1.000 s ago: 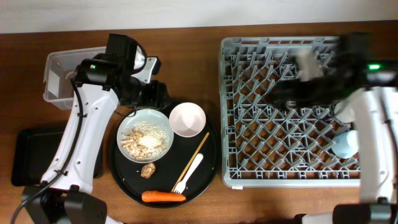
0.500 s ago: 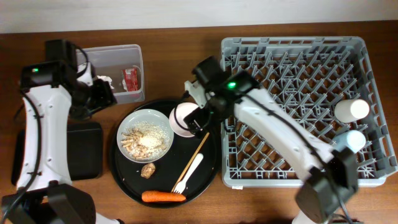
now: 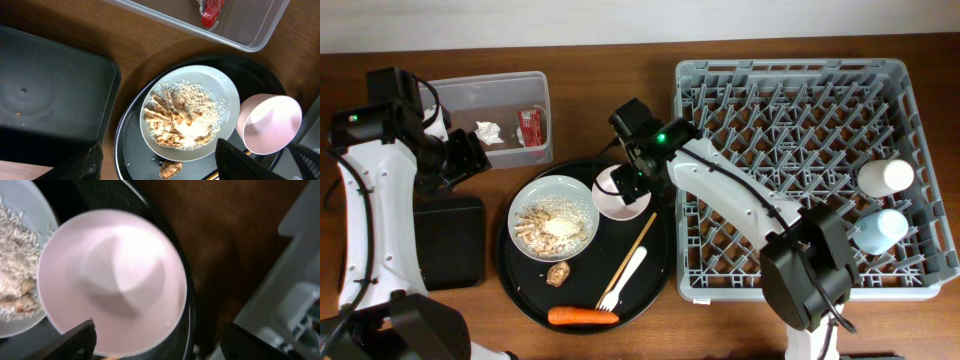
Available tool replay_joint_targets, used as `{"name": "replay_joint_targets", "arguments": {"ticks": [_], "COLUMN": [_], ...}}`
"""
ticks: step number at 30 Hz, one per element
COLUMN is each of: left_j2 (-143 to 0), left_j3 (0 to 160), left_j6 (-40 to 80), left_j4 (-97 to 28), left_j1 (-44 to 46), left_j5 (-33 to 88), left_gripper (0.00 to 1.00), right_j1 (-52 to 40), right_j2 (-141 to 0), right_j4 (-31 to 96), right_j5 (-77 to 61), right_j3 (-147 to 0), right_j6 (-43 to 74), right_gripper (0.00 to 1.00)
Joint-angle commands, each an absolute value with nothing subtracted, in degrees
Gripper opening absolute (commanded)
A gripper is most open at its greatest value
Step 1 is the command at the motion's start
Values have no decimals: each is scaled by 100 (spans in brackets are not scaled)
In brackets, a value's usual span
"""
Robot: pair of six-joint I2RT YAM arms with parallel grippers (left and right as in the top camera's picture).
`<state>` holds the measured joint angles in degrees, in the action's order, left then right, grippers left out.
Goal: Sort waste into correct bins and load items into the dishwasher rack
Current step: 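Reach the right gripper to the pink bowl and grasp it, then carry the pink bowl into the rack and set it down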
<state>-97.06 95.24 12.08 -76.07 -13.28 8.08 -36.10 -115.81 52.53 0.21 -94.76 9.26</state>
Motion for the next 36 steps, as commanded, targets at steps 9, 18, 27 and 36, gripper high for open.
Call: {"name": "replay_joint_targets", "arguments": {"ticks": [9, 18, 27, 36], "left_j2": [-9673, -9673, -9673, -9673], "left_j3": [9550, 9550, 9550, 9550], "left_j6": [1284, 1284, 1284, 1284], "left_j4": [-7623, -7623, -7636, -7636], "left_j1": [-1341, -1341, -1341, -1341], "left_j5": [764, 766, 766, 766], "left_gripper": [71, 71, 71, 71], "right_j1": [-3642, -3636, -3636, -3638], "right_j2": [-12296, -12272, -12250, -12252], "right_j4": [5050, 5199, 5363, 5437], "right_j5": [113, 117, 141, 137], "right_j3": [-9511, -9594, -9889, -9883], "right_j6": [1020, 1015, 1015, 1015], "right_gripper": [67, 17, 29, 27]}}
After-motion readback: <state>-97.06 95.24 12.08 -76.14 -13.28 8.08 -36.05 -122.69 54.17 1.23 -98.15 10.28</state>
